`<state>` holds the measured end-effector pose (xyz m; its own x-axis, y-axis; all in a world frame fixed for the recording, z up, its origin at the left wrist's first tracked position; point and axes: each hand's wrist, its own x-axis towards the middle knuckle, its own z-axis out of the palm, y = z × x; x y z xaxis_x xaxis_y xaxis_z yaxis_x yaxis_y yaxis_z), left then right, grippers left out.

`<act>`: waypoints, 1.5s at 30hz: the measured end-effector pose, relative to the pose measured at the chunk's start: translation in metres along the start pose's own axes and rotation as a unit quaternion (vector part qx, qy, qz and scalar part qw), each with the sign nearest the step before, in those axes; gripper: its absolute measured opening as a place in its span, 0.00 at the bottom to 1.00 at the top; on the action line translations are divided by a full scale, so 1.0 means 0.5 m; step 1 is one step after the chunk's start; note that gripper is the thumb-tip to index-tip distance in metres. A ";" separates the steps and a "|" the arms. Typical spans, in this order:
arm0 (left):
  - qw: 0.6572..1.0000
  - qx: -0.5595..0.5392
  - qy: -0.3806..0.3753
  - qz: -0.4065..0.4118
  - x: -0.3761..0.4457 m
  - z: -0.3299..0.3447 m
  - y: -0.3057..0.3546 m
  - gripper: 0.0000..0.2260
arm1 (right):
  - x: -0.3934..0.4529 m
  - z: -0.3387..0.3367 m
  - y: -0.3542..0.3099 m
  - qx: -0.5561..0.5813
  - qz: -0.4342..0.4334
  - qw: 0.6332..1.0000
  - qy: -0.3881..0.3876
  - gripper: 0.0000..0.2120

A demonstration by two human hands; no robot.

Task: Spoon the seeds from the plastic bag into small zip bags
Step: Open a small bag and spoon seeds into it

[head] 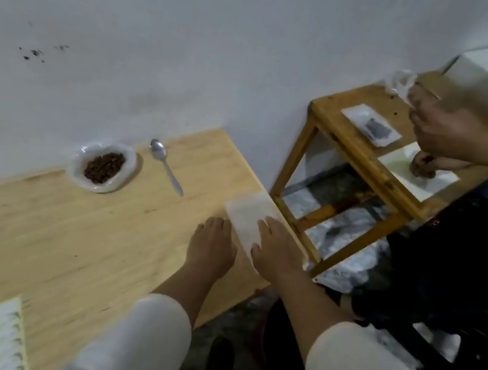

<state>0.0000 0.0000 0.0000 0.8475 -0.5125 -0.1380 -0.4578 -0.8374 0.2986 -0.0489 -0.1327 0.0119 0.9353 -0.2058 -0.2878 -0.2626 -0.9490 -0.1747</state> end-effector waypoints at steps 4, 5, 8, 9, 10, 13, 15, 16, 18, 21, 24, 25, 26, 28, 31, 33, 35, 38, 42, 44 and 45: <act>0.999 -0.015 0.020 -0.022 0.040 0.036 0.007 0.23 | 0.036 0.025 0.030 0.004 -0.009 1.000 -0.009 0.28; 0.999 -0.016 0.017 -0.026 0.051 0.042 0.008 0.24 | 0.042 0.035 0.034 0.012 -0.007 1.000 -0.017 0.28; 0.999 -0.019 -0.008 -0.045 0.084 0.050 0.006 0.29 | 0.050 0.055 0.039 0.027 -0.009 0.999 -0.032 0.28; 0.998 -0.023 -0.013 -0.049 0.093 0.050 0.006 0.30 | 0.051 0.061 0.042 0.028 -0.014 0.999 -0.036 0.28; 0.998 -0.027 -0.010 -0.047 0.101 0.050 0.007 0.30 | 0.052 0.065 0.046 0.029 -0.019 0.999 -0.036 0.27; 0.998 -0.035 0.002 -0.049 0.119 0.044 0.013 0.27 | 0.051 0.067 0.052 0.033 -0.027 0.998 -0.036 0.27; 0.998 -0.025 0.018 -0.055 0.125 0.042 0.014 0.25 | 0.053 0.069 0.056 0.031 -0.035 0.999 -0.028 0.27; 0.998 -0.015 0.032 -0.057 0.125 0.043 0.015 0.24 | 0.053 0.069 0.057 0.032 -0.035 0.998 -0.027 0.27; 0.997 0.007 0.054 -0.049 0.123 0.045 0.014 0.21 | 0.055 0.072 0.061 0.038 -0.034 0.998 -0.023 0.27; 0.996 -0.002 0.082 -0.029 0.125 0.047 0.012 0.16 | 0.055 0.078 0.063 0.043 -0.037 0.998 -0.016 0.27; 0.992 -0.064 0.109 -0.013 0.132 0.051 0.008 0.12 | 0.055 0.081 0.063 0.044 -0.039 0.998 -0.007 0.27; 0.991 -0.087 0.102 -0.021 0.135 0.051 0.007 0.12 | 0.055 0.081 0.063 0.047 -0.039 0.998 -0.004 0.27; 0.989 -0.108 0.094 -0.031 0.138 0.051 0.006 0.12 | 0.056 0.082 0.064 0.052 -0.038 0.998 0.000 0.28; 0.987 -0.137 0.070 -0.043 0.147 0.056 0.000 0.12 | 0.057 0.083 0.064 0.053 -0.041 0.998 0.011 0.28; 0.985 -0.152 0.069 -0.045 0.151 0.058 -0.007 0.10 | 0.060 0.078 0.066 0.056 -0.046 0.997 0.023 0.27; 0.979 -0.184 0.076 -0.051 0.149 0.049 -0.005 0.09 | 0.068 0.068 0.067 0.082 -0.043 0.995 0.036 0.26; 0.967 -0.232 0.086 -0.054 0.144 0.035 -0.003 0.08 | 0.078 0.044 0.062 0.127 -0.045 0.987 0.086 0.25; 0.952 -0.275 0.135 -0.016 0.135 0.003 -0.012 0.09 | 0.108 -0.011 0.050 0.113 -0.084 0.969 0.204 0.25; 0.943 -0.284 0.174 0.001 0.120 -0.072 -0.043 0.06 | 0.158 -0.111 0.006 0.116 -0.165 0.949 0.245 0.22; 0.936 -0.279 0.214 -0.017 0.108 -0.118 -0.067 0.06 | 0.172 -0.152 -0.036 0.149 -0.194 0.946 0.212 0.18; 0.930 -0.279 0.236 -0.031 0.101 -0.140 -0.081 0.07 | 0.175 -0.167 -0.060 0.165 -0.206 0.943 0.205 0.16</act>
<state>0.0801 0.0216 0.0470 0.9512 -0.2162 0.2201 -0.3058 -0.5660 0.7656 0.0607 -0.1423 0.0704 0.9692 0.0237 0.2451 0.1460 -0.8568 -0.4946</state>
